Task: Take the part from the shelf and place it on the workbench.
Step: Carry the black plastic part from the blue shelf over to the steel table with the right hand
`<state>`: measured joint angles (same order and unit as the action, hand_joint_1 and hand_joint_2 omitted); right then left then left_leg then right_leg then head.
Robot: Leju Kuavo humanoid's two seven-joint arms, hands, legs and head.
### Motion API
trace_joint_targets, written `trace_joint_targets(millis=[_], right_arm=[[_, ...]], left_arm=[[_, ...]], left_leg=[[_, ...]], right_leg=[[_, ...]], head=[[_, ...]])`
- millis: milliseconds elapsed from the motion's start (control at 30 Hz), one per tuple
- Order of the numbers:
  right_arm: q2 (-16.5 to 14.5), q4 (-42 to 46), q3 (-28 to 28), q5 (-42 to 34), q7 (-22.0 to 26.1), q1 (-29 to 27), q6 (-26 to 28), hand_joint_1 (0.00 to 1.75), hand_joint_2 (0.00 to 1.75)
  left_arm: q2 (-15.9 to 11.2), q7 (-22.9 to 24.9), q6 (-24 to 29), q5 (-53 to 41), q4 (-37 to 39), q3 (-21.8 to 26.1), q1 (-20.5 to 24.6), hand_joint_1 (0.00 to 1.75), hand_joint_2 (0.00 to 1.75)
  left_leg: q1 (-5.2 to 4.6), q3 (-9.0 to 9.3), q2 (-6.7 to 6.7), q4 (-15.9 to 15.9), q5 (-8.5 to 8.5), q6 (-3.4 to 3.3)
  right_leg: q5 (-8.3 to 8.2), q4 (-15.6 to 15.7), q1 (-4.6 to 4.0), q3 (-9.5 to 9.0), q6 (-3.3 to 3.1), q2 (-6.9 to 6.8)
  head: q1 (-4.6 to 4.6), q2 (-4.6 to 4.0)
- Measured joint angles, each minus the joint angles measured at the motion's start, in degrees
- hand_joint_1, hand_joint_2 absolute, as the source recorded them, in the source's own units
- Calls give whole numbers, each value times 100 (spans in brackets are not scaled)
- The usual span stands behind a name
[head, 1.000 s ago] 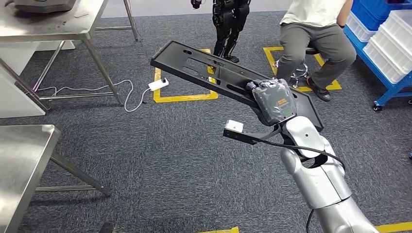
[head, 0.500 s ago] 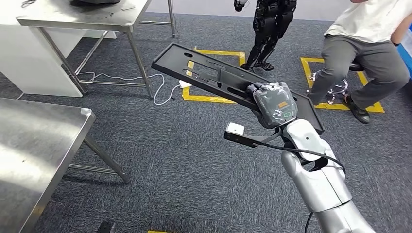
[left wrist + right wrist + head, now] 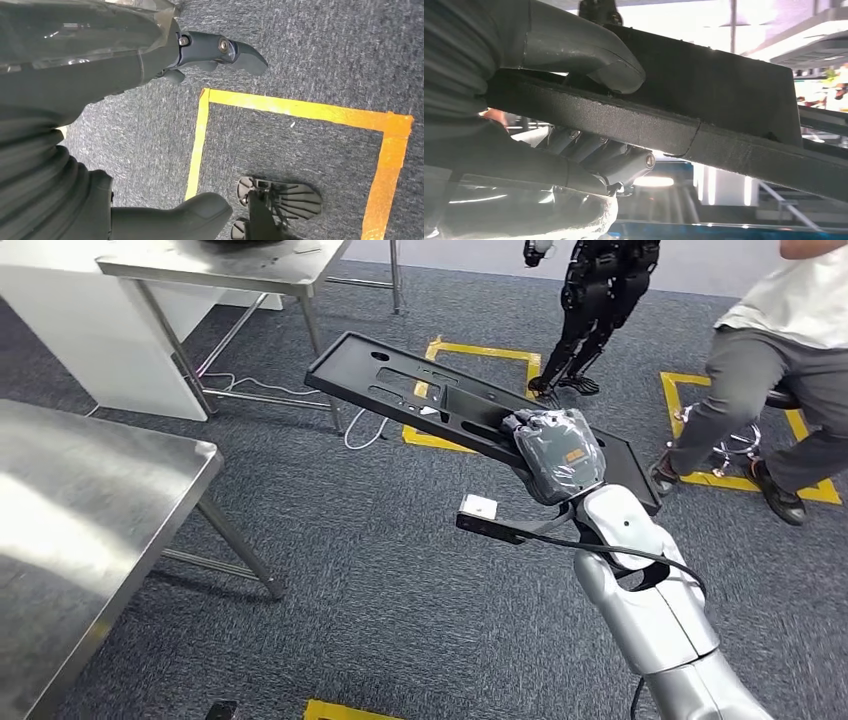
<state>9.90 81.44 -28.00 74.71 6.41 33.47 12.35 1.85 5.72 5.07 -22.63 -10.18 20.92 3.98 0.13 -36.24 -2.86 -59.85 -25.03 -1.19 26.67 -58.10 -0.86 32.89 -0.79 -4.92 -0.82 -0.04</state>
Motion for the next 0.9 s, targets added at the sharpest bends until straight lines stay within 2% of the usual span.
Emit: trace_joint_targets(millis=[33,100,133,167,233,300,333,367,400,433,467,500,533,600,633,700,733,800,833,867,900], right_arm=[[-3,2,1,0,1,5,0,168,175],[-11,5,2,0,1,11,0,168,175],[-13,9,4,1,0,12,0,168,175],[-8,13,8,2,-1,14,0,168,175],[9,19,13,5,-1,9,0,168,175],[28,19,12,7,-1,-21,0,168,175],[36,19,11,9,-1,-40,0,168,175],[40,19,11,11,-1,-52,0,168,175],[43,19,12,12,-1,-56,0,168,175],[45,19,13,14,-1,-56,0,168,175],[48,19,13,14,-1,-53,0,168,175],[50,20,13,14,0,-52,0,168,175],[47,20,11,14,1,-55,0,168,175],[37,21,7,15,2,-57,0,168,175],[27,20,5,15,1,-50,0,168,175],[11,21,6,15,0,-26,0,168,175],[4,21,5,16,-1,-17,0,168,175],[2,20,2,17,-1,-22,0,168,175],[2,20,-1,17,-1,-26,-1,168,175],[1,19,-3,17,-1,-28,-1,168,175],[0,19,-5,18,-1,-26,-1,168,175]], left_arm=[[-4,-2,3,-12,-1,0,2,0,175],[-11,-3,4,-29,1,0,-4,0,175],[-9,-2,5,-39,1,0,-7,0,175],[-7,0,5,-50,2,0,-4,0,175],[-2,3,5,-66,1,0,13,0,175],[-1,4,5,-69,1,0,20,0,175],[1,5,5,-69,1,0,15,0,175],[4,7,5,-69,2,0,10,0,175],[8,7,5,-70,2,0,7,0,175],[8,9,5,-72,2,1,7,0,175],[5,14,5,-73,2,2,7,0,175],[2,22,7,-75,2,3,7,0,175],[-3,34,10,-77,2,5,3,0,175],[-4,54,15,-78,3,10,-14,0,175],[0,61,15,-78,4,12,-26,0,175],[5,68,15,-78,8,14,-31,0,175],[7,70,16,-77,8,15,-24,0,175],[9,71,18,-78,8,15,-11,0,175],[13,72,18,-78,8,15,-12,0,175],[16,73,18,-78,8,15,-15,0,175],[15,74,19,-78,8,15,-18,0,175]], left_leg=[[-27,36,-23,86,3,-23],[-23,33,100,120,41,-67],[-8,47,156,154,65,-96],[13,63,209,185,93,-130],[40,77,319,218,125,-169],[46,70,451,215,131,-174],[48,68,524,212,133,-170],[53,69,601,209,136,-162],[62,71,676,202,138,-148],[71,68,750,193,137,-121],[71,55,817,178,133,-84],[70,35,871,165,135,-41],[68,10,921,161,143,4],[84,-31,1006,178,175,78],[91,-57,959,150,155,103],[93,-205,695,-159,-43,138],[91,-350,520,-481,-222,148],[97,-718,378,-1256,-561,161],[98,-830,361,-1487,-620,159],[98,-834,350,-1505,-573,150],[94,-703,321,-1266,-423,130]], right_leg=[[9,-1,-15,-1,15,-48],[30,-6,-29,6,49,-130],[72,-63,-21,28,69,-78],[155,-211,-9,95,78,35],[447,-853,47,382,74,336],[711,-1591,92,735,93,449],[735,-1735,113,811,131,461],[666,-1650,137,774,188,468],[515,-1339,167,628,256,488],[332,-888,212,416,326,579],[183,-491,238,216,366,680],[84,-214,256,86,371,756],[39,-81,260,25,352,806],[17,-68,238,30,267,711],[6,-62,239,27,226,658],[-11,-40,236,17,123,552],[-9,-38,216,12,83,495],[7,-38,165,10,39,366],[14,-39,144,9,29,297],[20,-39,125,5,21,228],[28,-39,109,-3,12,161]], head=[[4,0],[6,0],[12,0],[14,0],[30,0],[38,0],[37,0],[37,0],[37,0],[39,0],[41,0],[38,0],[29,0],[10,0],[4,0],[-25,0],[-40,0],[-54,0],[-55,0],[-55,0],[-55,0]])
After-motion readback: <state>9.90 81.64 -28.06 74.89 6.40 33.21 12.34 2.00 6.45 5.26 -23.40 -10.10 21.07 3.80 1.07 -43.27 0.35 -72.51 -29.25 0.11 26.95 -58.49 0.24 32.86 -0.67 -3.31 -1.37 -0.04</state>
